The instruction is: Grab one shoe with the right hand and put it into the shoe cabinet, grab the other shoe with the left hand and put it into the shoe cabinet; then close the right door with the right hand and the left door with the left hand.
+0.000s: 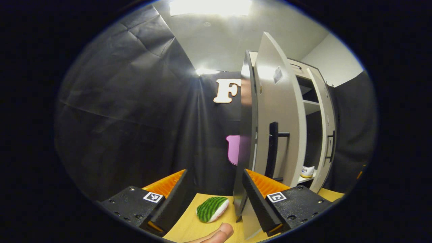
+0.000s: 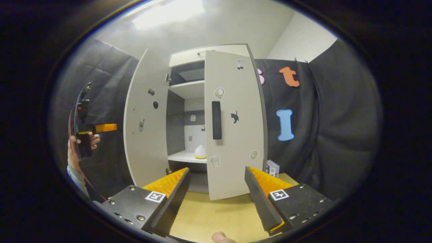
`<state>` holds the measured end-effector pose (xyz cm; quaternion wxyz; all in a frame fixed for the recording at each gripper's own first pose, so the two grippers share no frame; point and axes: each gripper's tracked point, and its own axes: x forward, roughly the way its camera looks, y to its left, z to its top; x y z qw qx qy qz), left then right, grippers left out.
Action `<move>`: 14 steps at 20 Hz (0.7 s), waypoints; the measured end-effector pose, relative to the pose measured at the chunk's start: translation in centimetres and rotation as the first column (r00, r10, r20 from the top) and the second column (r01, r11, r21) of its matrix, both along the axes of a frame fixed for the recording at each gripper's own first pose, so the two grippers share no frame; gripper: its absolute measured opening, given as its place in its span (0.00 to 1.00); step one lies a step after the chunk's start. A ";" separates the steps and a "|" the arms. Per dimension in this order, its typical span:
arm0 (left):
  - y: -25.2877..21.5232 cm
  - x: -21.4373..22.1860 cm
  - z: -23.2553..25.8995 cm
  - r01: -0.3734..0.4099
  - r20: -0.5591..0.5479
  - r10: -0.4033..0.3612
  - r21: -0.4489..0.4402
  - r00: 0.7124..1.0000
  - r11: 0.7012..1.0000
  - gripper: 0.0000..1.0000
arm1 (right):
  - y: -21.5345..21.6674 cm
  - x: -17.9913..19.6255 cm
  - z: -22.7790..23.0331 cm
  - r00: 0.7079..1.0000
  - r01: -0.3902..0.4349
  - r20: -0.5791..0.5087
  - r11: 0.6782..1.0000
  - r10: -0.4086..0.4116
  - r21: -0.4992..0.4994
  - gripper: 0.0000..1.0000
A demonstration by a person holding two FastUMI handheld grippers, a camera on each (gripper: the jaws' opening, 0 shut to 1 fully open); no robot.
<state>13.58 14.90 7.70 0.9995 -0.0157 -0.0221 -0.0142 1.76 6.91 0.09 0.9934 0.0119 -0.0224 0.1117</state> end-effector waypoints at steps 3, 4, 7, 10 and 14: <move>-0.5 2.1 -0.4 0.015 -0.027 -0.015 0.014 1.000 1.000 0.96 | 0.3 -0.9 -0.2 1.000 0.010 0.014 1.000 -0.009 -0.026 0.96; -0.5 2.9 -0.9 0.007 -0.049 -0.005 0.024 0.999 1.000 0.93 | 0.0 -1.1 -0.2 1.000 0.016 0.016 0.999 -0.016 -0.031 0.96; -2.7 4.2 -2.1 0.070 -0.121 -0.071 -0.013 0.990 0.997 0.94 | 0.3 -1.7 0.0 1.000 0.005 0.029 1.000 -0.004 -0.029 0.96; -3.1 3.9 -1.4 0.050 -0.108 -0.051 -0.007 0.993 0.999 0.92 | 1.2 -2.1 -0.6 0.998 -0.057 0.013 0.998 0.057 -0.009 0.96; -3.5 3.3 -0.7 0.022 -0.123 -0.019 0.023 0.992 0.999 0.94 | 0.7 -2.4 -0.7 0.998 -0.047 0.036 0.998 0.049 -0.034 0.96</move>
